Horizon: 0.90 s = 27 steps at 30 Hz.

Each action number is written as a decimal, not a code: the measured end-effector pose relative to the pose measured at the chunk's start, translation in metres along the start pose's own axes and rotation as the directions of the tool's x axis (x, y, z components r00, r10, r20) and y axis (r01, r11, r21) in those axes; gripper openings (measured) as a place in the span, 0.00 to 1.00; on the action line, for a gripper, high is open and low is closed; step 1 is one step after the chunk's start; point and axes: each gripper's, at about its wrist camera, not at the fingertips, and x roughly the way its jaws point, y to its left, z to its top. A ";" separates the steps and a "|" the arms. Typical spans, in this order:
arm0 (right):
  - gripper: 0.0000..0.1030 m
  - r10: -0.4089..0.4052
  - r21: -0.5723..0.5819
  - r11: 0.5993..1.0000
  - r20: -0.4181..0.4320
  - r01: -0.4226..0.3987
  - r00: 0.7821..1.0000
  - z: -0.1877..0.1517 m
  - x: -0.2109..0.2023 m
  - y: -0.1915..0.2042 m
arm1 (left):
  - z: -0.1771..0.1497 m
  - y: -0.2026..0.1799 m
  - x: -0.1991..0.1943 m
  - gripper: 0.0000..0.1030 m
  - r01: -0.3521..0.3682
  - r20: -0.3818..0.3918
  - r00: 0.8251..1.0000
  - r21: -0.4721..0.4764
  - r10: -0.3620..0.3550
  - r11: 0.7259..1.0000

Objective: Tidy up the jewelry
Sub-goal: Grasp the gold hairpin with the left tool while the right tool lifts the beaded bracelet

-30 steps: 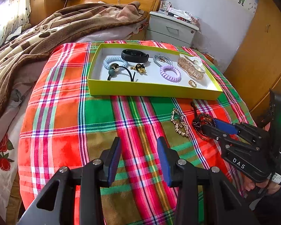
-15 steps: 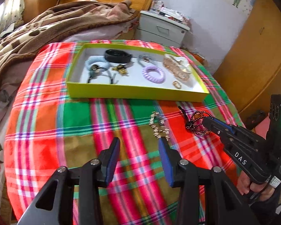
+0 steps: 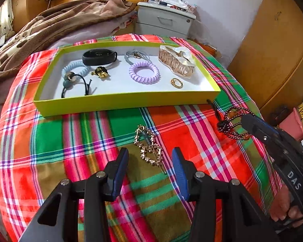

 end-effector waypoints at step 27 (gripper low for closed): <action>0.07 -0.012 -0.008 1.000 0.018 0.013 1.000 0.001 -0.005 0.004 | 0.002 -0.001 0.003 0.26 -0.124 0.040 0.992 0.044 0.122 0.991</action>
